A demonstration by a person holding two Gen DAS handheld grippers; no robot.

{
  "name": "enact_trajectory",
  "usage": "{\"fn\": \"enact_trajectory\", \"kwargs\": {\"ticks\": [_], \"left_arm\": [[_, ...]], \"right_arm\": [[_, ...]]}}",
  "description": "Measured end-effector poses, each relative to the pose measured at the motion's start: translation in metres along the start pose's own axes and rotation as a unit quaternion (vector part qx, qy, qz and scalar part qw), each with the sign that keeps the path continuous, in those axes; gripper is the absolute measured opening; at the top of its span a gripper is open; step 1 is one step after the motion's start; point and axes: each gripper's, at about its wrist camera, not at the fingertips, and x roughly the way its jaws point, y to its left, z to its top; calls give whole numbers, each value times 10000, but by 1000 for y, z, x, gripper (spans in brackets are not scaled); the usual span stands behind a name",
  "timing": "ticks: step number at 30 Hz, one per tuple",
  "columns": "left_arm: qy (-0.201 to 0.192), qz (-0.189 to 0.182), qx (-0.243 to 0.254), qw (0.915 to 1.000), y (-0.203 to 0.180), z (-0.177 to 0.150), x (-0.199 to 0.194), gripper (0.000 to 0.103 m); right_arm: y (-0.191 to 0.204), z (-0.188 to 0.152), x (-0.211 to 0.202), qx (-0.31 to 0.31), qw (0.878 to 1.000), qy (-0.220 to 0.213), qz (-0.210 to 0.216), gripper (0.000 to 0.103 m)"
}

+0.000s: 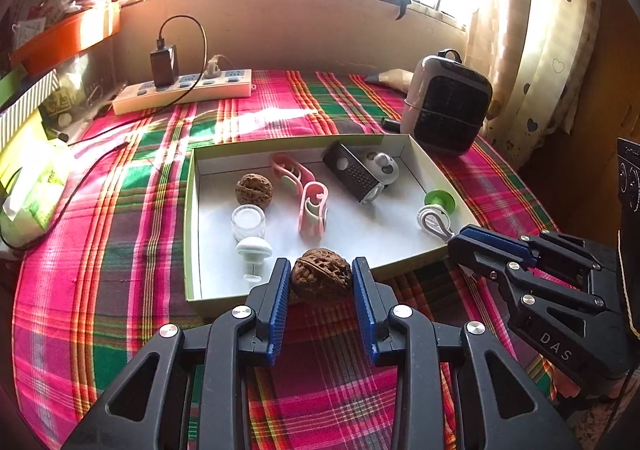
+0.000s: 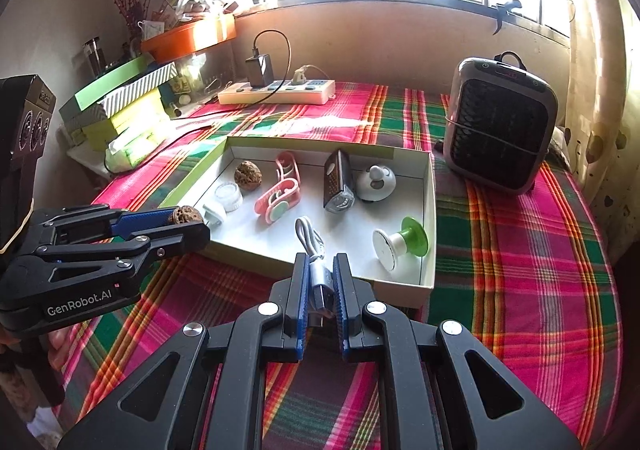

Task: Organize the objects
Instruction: 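Carry the walnut with the left tool while the right tool carries the cable into the box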

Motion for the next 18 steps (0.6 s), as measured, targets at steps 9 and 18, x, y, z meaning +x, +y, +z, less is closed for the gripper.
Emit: {"fn": "enact_trajectory", "kwargs": {"ticks": [9, 18], "left_arm": [[28, 74, -106, 9999, 12, 11, 11, 29], [170, 169, -164, 9996, 21, 17, 32, 29]], "right_arm": [[-6, 15, 12, -57, 10000, 44, -38, 12], [-9, 28, 32, -86, 9998, 192, 47, 12]]}}
